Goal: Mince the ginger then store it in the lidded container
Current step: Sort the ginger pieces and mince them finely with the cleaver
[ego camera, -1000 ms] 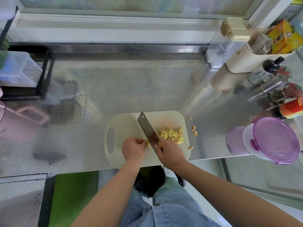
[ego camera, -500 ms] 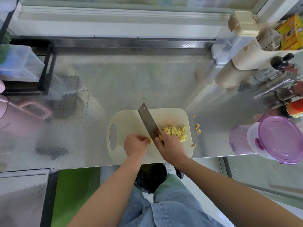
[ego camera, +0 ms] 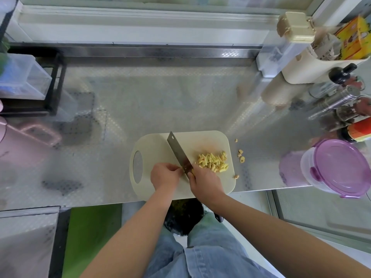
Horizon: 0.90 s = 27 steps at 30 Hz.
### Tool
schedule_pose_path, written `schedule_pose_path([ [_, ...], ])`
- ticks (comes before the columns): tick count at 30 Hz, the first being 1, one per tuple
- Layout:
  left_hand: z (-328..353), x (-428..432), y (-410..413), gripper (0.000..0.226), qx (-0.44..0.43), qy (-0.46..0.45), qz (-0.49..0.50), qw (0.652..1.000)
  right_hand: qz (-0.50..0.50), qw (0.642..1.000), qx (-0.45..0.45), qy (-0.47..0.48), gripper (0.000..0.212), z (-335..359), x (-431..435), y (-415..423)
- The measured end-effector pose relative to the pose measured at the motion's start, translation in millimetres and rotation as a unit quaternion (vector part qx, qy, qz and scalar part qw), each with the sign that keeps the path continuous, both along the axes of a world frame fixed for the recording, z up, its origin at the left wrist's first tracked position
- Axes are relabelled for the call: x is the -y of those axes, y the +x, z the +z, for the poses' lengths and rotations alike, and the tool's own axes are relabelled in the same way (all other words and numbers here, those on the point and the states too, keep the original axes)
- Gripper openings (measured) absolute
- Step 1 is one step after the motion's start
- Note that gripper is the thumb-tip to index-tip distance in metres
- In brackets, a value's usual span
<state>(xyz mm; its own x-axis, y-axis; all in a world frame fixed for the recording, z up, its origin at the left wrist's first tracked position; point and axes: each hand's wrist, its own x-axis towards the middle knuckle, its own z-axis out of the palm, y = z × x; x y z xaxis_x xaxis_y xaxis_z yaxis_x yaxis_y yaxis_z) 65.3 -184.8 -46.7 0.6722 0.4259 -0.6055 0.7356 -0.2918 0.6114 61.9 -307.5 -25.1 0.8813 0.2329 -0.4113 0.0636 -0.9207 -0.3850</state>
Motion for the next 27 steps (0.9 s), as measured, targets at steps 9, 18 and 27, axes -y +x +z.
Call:
schedule_pose_path([
  [9, -6, 0, -1, 0.005, 0.000, 0.000, 0.012, 1.000, -0.060, 0.997, 0.004, 0.058, 0.020, 0, -1, 8],
  [18, -4, 0, -1, 0.005, 0.003, 0.014, 0.000, 1.000, -0.025, 0.998, -0.003, 0.052, 0.021, 7, 5, 1],
  [27, -4, -1, 0, 0.001, 0.004, 0.004, 0.002, 1.000, -0.010, 1.000, -0.010, 0.010, 0.017, 4, 2, -2],
])
